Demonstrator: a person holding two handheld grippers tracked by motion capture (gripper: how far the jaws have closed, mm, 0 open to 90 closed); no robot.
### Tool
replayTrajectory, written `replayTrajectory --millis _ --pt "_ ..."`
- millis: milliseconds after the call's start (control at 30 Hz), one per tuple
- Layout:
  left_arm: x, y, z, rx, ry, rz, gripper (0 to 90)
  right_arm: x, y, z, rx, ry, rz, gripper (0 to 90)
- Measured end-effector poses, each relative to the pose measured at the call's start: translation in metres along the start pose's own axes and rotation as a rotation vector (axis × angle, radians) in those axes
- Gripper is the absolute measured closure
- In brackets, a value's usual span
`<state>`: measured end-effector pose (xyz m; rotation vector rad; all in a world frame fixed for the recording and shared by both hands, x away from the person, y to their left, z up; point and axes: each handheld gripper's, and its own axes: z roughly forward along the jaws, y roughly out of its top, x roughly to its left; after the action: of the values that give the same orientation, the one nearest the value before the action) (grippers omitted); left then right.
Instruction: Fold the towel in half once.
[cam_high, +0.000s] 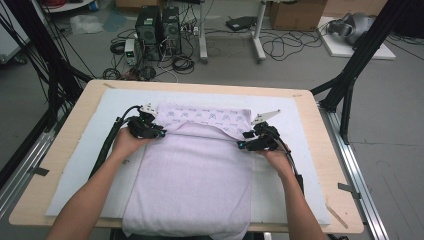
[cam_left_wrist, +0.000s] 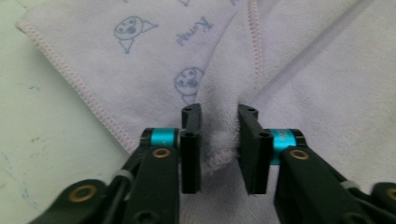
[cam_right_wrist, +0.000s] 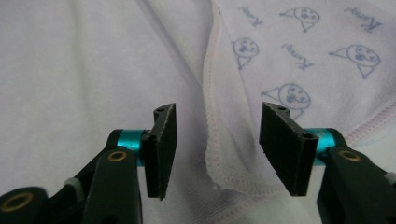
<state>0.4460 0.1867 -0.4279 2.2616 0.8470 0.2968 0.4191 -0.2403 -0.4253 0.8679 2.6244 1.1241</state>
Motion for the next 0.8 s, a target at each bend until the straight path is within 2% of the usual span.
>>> replayTrajectory --millis 67,100,200,233,333,433,533,667,800 --pt "0.000 -0.001 -0.002 0.000 -0.007 0.003 82.8 0.000 0.000 0.003 0.023 -0.019 -0.006 56.8" --pt "0.000 -0.001 -0.002 0.000 -0.008 0.005 84.2 0.000 0.000 0.004 0.033 -0.025 -0.011 65.1" --pt "0.001 -0.003 -0.006 -0.007 -0.012 -0.001 85.2 -0.001 0.000 0.003 0.037 -0.012 -0.008 79.5" --pt "0.002 -0.003 -0.009 -0.012 -0.018 -0.008 85.2 -0.001 0.000 0.002 0.034 -0.007 -0.006 81.4" --pt "0.002 -0.003 -0.020 -0.032 -0.019 -0.010 85.2 -0.001 0.000 -0.004 0.016 0.010 -0.003 83.5" --pt "0.000 -0.005 -0.035 -0.084 -0.030 -0.019 85.1 0.000 0.000 -0.012 -0.008 0.018 0.004 83.8" --pt "-0.008 -0.014 -0.053 -0.116 -0.038 -0.006 85.1 0.008 0.002 -0.024 -0.044 0.034 -0.006 83.8" --pt "-0.027 -0.032 -0.074 -0.134 -0.044 0.029 85.0 0.031 0.003 -0.043 -0.081 0.059 -0.062 83.8" --pt "-0.052 -0.060 -0.094 -0.137 -0.075 0.047 84.9 0.058 -0.012 -0.054 -0.074 0.102 -0.092 83.8"
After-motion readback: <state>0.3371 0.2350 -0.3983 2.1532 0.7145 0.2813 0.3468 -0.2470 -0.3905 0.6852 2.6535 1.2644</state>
